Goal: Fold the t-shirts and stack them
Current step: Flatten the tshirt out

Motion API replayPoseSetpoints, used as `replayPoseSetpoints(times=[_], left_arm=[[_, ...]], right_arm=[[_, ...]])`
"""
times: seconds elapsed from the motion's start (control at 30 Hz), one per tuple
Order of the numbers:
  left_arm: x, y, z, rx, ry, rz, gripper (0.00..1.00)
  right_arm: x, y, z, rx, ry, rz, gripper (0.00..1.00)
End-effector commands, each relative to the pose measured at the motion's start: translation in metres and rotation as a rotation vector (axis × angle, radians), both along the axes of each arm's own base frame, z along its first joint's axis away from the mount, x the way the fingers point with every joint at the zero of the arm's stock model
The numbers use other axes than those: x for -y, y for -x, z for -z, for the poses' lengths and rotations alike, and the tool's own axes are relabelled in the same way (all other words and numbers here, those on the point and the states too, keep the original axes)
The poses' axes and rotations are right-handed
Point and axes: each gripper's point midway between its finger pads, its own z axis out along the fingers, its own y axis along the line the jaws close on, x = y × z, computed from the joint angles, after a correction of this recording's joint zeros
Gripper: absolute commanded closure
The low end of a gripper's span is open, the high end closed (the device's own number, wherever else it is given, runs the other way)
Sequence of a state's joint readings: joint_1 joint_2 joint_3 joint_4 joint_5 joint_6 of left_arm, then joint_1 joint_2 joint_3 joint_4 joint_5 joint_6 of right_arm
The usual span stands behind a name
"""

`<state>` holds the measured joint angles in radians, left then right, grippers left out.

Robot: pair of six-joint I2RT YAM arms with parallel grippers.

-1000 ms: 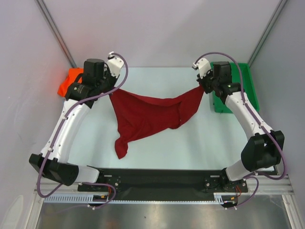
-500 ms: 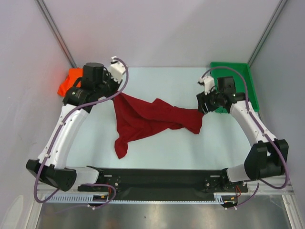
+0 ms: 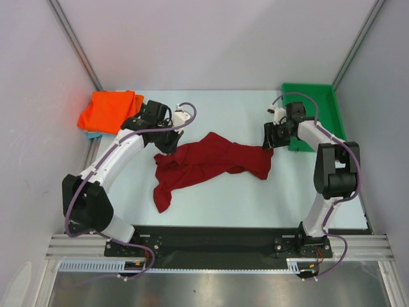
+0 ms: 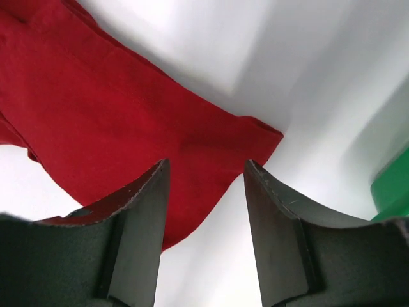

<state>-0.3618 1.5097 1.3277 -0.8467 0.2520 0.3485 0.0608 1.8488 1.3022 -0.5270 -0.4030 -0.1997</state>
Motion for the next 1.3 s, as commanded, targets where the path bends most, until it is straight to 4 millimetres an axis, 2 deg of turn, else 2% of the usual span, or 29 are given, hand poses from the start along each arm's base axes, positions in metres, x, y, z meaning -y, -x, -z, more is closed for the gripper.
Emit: replayPoseSetpoints(times=[0.0, 0.2, 0.27, 0.4, 0.63, 0.7, 0.77, 0.97, 1.1, 1.27], left_arm=[[0.017, -0.014, -0.010, 0.041, 0.079, 0.009, 1.00], [0.024, -0.021, -0.010, 0.020, 0.097, 0.008, 1.00], [0.023, -0.022, -0.006, 0.010, 0.087, 0.004, 1.00], [0.025, -0.027, -0.012, 0.019, 0.096, 0.001, 1.00], [0.026, -0.028, -0.007, 0.009, 0.095, -0.007, 1.00], [0.026, -0.029, -0.006, 0.005, 0.094, -0.008, 1.00], [0.026, -0.029, -0.004, 0.003, 0.089, -0.009, 1.00], [0.027, -0.035, -0.002, 0.001, 0.082, -0.013, 1.00], [0.027, -0.038, -0.003, 0.004, 0.075, -0.011, 1.00], [0.029, -0.045, -0.006, 0.014, 0.077, -0.010, 1.00]], right_arm=[[0.006, -0.018, -0.024, 0.057, -0.017, 0.036, 0.46], [0.009, -0.019, -0.012, 0.035, -0.021, 0.052, 0.47], [0.016, -0.022, -0.007, 0.037, 0.000, 0.070, 0.49], [0.026, -0.029, 0.002, 0.031, 0.035, 0.096, 0.50], [0.036, -0.041, 0.026, -0.001, 0.077, 0.105, 0.53], [0.037, -0.046, 0.025, 0.007, 0.083, 0.104, 0.53], [0.039, -0.047, 0.032, -0.006, 0.092, 0.103, 0.53], [0.031, -0.042, 0.040, -0.037, 0.058, 0.067, 0.55], [0.026, -0.033, 0.038, -0.061, 0.027, 0.053, 0.60], [0.027, -0.015, 0.044, -0.087, 0.058, 0.052, 0.58]])
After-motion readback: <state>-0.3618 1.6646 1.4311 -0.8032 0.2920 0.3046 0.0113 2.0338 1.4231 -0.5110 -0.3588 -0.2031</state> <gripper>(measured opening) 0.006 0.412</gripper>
